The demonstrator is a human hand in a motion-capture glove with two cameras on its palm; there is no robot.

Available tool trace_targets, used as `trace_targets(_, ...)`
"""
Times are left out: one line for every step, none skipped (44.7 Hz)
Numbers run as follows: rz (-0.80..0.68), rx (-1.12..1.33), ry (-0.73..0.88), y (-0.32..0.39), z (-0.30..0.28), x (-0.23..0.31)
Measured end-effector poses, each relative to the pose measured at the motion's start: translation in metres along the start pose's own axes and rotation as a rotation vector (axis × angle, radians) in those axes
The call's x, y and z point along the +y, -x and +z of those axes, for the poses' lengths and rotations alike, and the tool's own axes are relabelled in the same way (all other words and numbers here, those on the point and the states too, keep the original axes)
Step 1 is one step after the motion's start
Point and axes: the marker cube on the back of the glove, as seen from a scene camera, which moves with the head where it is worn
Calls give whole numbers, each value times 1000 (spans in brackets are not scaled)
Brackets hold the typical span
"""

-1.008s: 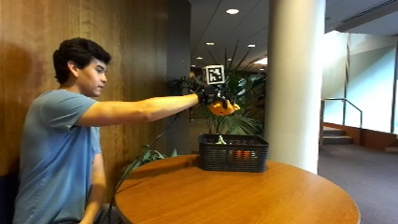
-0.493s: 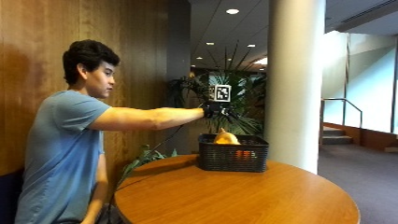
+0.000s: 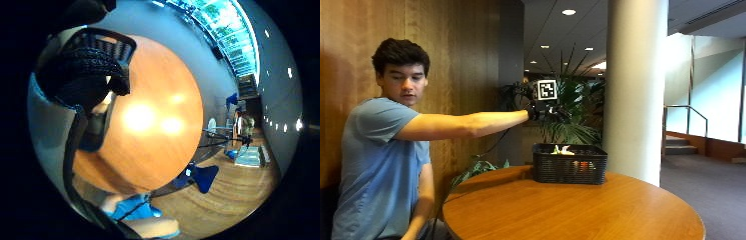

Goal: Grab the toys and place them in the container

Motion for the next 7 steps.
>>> trace_targets(6, 5, -2, -2, 0, 2)
trace_targets(11, 8, -3, -4, 0, 4)
trace_targets(15, 11, -4, -7, 0, 7)
trace_targets(20, 14, -4, -10, -1, 9)
trace_targets(28, 19, -3, -12, -1, 11)
trace_targets(40, 23, -1, -12, -1, 12)
trace_targets(48, 27, 0, -13, -1, 13)
